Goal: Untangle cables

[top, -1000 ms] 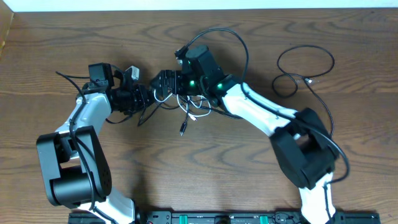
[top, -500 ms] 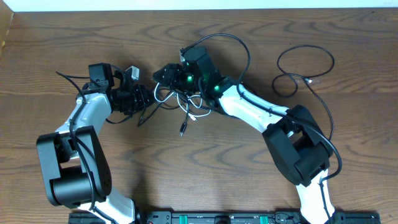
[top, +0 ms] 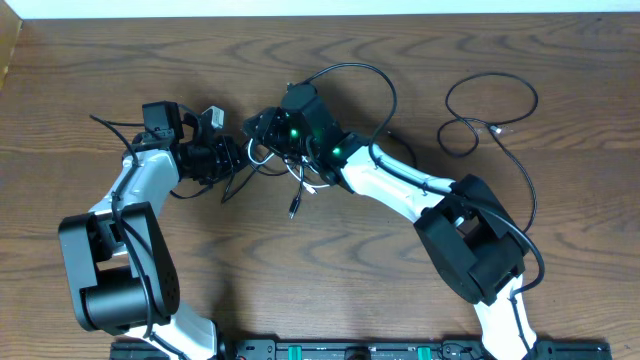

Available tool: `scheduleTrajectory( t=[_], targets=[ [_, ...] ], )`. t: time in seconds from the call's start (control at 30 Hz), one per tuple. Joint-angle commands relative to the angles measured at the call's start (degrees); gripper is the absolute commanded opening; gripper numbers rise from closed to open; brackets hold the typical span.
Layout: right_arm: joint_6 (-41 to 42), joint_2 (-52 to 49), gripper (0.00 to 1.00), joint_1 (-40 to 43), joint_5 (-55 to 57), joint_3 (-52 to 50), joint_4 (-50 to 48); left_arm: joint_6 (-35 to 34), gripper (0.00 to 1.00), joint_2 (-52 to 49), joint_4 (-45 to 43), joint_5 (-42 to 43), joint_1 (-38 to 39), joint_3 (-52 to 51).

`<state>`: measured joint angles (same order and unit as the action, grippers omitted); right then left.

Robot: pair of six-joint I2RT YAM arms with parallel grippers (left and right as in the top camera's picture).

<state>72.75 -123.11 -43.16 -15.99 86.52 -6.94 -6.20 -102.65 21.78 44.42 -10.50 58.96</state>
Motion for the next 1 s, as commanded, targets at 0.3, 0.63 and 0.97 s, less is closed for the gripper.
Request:
scheduleTrajectory(
  t=[0.3, 0.63, 0.97],
  targets=[
    [2.21, -3.23, 0.36, -1.44, 1.68, 0.35, -5.25, -0.15, 0.08, -0.72, -0.04, -0.28, -0.31, 0.22],
    [-2.82, -3.37, 0.21, -2.43, 3.85, 0.35, -4.28, -0.15, 0.08, -0.72, -0.04, -0.28, -0.31, 0.22],
    [-16.83, -2.73, 0.01, -0.87, -6.05, 0.37, -4.59, -0.15, 0.08, -0.72, -0.04, -0.28, -0.31, 0.22]
  ],
)
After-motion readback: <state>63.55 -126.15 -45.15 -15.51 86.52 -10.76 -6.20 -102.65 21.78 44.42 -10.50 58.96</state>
